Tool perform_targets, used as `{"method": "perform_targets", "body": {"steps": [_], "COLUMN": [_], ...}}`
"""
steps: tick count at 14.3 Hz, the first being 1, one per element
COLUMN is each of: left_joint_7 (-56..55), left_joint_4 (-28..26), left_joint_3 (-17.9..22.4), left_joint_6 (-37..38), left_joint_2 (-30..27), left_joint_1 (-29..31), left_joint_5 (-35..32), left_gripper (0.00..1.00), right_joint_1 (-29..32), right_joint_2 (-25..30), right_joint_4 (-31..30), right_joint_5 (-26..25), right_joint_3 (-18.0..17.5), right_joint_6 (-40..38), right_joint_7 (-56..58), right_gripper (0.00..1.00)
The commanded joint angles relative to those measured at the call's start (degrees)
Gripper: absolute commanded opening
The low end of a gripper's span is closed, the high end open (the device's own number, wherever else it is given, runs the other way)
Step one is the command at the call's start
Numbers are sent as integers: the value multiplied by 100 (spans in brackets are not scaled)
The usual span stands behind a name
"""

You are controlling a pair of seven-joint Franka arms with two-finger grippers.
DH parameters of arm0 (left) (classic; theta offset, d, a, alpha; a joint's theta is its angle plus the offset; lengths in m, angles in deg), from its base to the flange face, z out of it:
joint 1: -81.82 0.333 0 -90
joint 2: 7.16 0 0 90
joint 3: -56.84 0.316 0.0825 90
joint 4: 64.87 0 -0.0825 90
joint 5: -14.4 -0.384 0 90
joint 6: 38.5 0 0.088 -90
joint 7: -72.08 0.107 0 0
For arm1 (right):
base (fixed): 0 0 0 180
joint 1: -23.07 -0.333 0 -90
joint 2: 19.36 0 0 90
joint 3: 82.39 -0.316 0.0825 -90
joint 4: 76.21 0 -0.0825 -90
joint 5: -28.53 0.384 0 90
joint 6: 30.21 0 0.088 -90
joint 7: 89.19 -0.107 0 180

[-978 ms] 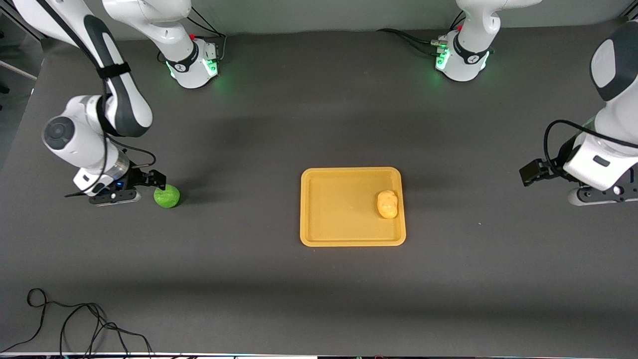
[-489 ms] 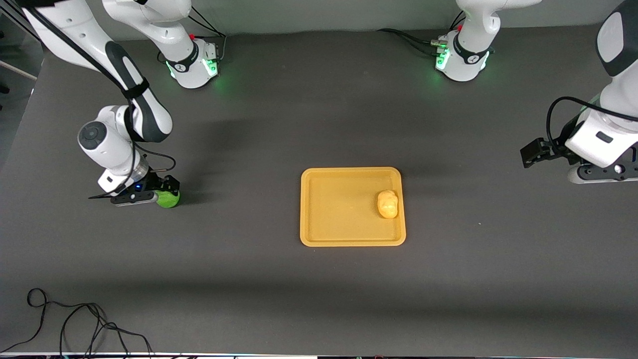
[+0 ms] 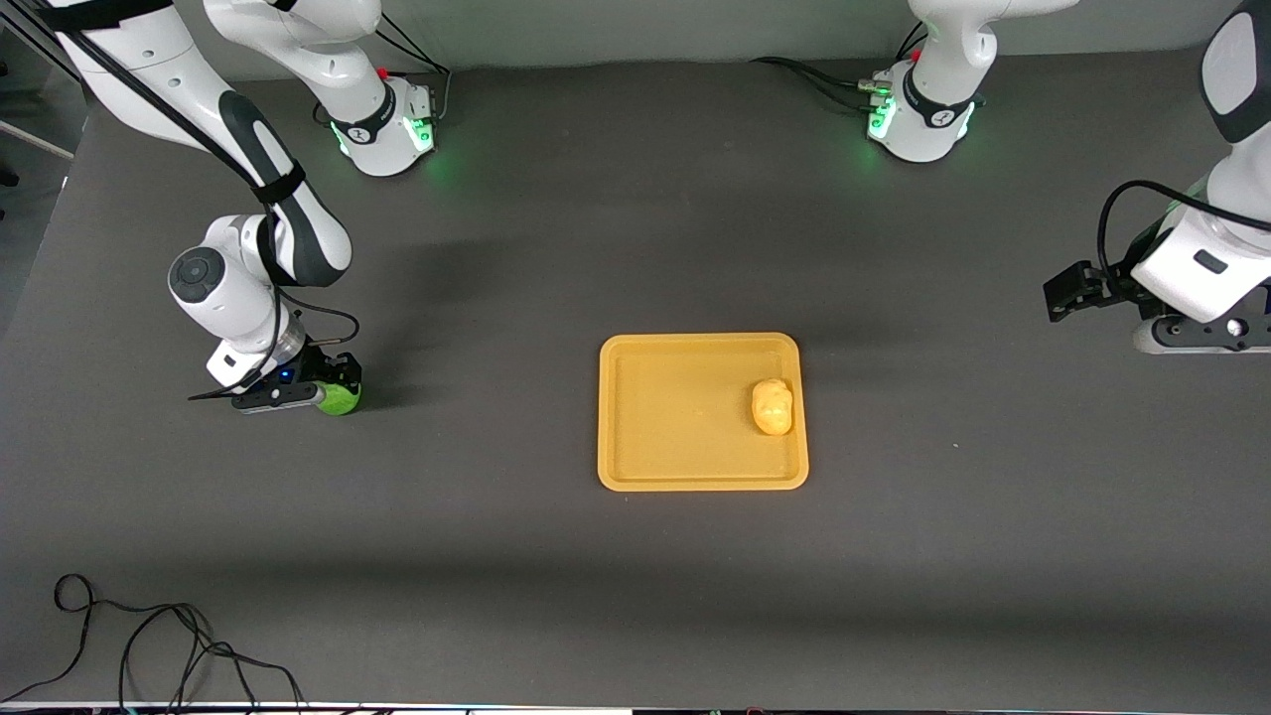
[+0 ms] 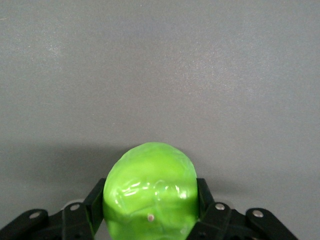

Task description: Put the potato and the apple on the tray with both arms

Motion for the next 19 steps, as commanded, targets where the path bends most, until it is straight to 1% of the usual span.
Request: {"method": "perform_targets", "body": {"steps": [1,2,3,4,5,8,9,10,12,15,17,19], "left_joint_7": [117,126,126,126,126,126,126,126,126,126,135,161], "left_joint_4": [127,127,127,127,127,144,136,136,136,136,136,127], "left_joint_3": [-10,16,25,34,34,7,16,34,42,34,34,25], "left_joint_6": [235,226,235,244,244,244,244,244,244,235,244,261], "left_joint_2": [-112,-103,-94,-103,-112,-138,-129,-120,-120,-129,-120,-138], "left_joint_1": [-1,26,34,26,17,8,17,26,26,26,26,17], "left_joint_5": [61,87,105,96,96,96,105,114,105,105,105,105], "left_gripper": [100,100,100,100,100,100,100,100,100,100,100,100], "right_joint_1": [-45,-54,-63,-63,-63,-71,-89,-202,-579,-1413,-2011,-2547], "right_joint_2": [159,299,475,668,792,741,653,591,468,179,-242,-856], "right_joint_4": [135,283,546,879,1361,3363,3892,4306,4800,5302,5819,6600], "right_joint_5": [92,92,92,66,74,74,74,100,101,109,101,57], "right_joint_3": [40,31,31,23,23,23,14,14,14,14,14,22], "right_joint_6": [-249,-538,-993,-1650,-2449,-5120,-5659,-5969,-6087,-6096,-6122,-6297], "right_joint_7": [157,166,166,175,236,262,219,166,-78,-1385,-2282,-3283], "right_gripper": [46,46,46,46,46,46,46,46,46,46,46,44]}}
